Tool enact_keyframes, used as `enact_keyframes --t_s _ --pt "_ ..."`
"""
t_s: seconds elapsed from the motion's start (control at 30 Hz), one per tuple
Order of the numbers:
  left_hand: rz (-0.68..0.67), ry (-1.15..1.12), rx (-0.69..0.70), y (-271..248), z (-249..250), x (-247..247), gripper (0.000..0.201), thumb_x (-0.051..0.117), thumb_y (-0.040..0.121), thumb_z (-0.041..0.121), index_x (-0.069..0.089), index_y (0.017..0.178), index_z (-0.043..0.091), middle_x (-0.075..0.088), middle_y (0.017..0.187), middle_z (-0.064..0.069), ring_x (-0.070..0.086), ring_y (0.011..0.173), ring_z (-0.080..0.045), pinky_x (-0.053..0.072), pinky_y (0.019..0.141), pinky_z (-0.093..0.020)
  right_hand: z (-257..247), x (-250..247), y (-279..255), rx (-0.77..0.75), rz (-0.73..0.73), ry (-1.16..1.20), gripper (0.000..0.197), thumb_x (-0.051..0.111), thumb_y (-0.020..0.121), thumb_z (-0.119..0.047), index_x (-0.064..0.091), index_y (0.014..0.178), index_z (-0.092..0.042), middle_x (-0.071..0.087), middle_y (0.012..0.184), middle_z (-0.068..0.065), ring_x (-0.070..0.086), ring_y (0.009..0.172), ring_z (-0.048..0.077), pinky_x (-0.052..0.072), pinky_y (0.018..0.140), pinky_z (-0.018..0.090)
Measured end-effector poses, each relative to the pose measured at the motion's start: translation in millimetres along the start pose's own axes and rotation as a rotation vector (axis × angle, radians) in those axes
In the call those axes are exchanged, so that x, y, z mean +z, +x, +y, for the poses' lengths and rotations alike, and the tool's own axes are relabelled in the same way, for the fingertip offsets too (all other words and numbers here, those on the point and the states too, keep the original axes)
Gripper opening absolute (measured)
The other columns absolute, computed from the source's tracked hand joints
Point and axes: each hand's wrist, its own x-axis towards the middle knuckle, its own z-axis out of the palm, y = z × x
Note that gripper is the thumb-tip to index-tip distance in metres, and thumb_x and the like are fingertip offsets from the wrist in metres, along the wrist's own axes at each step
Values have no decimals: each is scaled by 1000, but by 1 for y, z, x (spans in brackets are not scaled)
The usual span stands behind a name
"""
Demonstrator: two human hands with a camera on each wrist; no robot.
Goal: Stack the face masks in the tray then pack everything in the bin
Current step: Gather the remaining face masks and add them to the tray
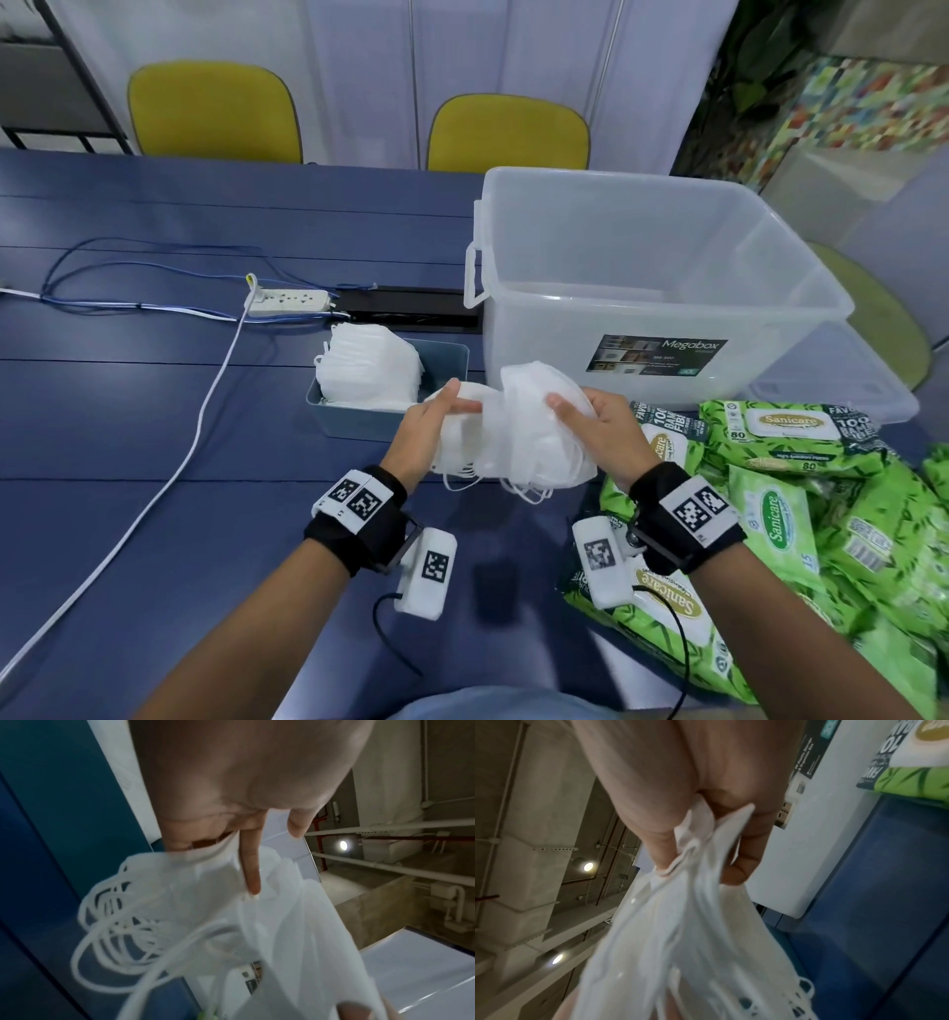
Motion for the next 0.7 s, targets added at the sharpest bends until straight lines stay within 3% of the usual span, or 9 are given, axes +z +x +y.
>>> enact_keyframes --t_s 0.07,0.13,0.23,0.3,0.37,0.47,0.53,0.63,0.7 --pt "-64 -88 -66 0 4 4 59 50 70 74 78 85 24 71 109 -4 61 111 -25 38 107 -50 0 7 -4 28 -50 -22 23 59 93 -21 63 80 -3 60 71 3 55 59 8 45 58 23" --pt "-110 -141 -109 -1 5 7 56 51 81 65 74 93 16 69 112 -8 61 109 -25 40 106 -44 0 13 -7 41 -98 -33 24 57 94 -20 62 80 -2 59 72 4 54 59 7 44 57 20" --pt "-169 -171 -123 -4 8 12 57 40 93 56 63 104 4 62 106 -17 58 97 -27 43 88 -38 0 20 -8 4 -155 -150 31 53 97 -21 58 72 -3 52 68 1 47 56 2 37 54 17" --pt "-144 -160 -144 -4 7 12 69 51 77 72 58 102 8 56 99 -18 53 92 -28 39 82 -39 0 22 -7 -90 -160 -326 33 52 97 -22 55 66 -14 50 65 -7 44 55 -2 35 56 16" --pt "-131 -136 -182 1 0 9 79 54 63 85 55 94 12 53 92 -14 49 84 -27 36 76 -38 2 25 -6 -214 -114 -431 18 56 96 -22 65 81 -17 60 76 -10 52 69 -1 39 66 12" --pt "-133 -171 -182 -4 6 7 57 36 91 62 53 79 9 55 78 -11 55 71 -22 43 65 -31 4 28 -9 -336 -7 -383 10 66 88 -19 64 98 -17 63 88 -19 57 82 -4 41 75 8" --pt "-162 -201 -195 -2 3 6 57 31 96 55 62 91 7 65 89 -12 63 83 -24 48 77 -34 4 31 -11 -382 32 -369 8 70 86 -17 64 91 -16 62 83 -22 57 80 -9 41 73 7" --pt "-156 -246 -222 -3 3 5 63 33 96 54 63 112 1 67 110 -19 63 104 -30 46 95 -41 3 34 -9 -432 60 -398 10 68 86 -23 68 86 -13 64 78 -12 55 75 1 38 70 8" --pt "-140 -271 -216 -2 3 3 52 36 98 46 64 110 4 69 106 -15 65 100 -27 51 86 -36 4 36 -7 -515 87 -483 19 63 86 -28 70 86 -10 65 76 -1 49 72 6 33 66 12"
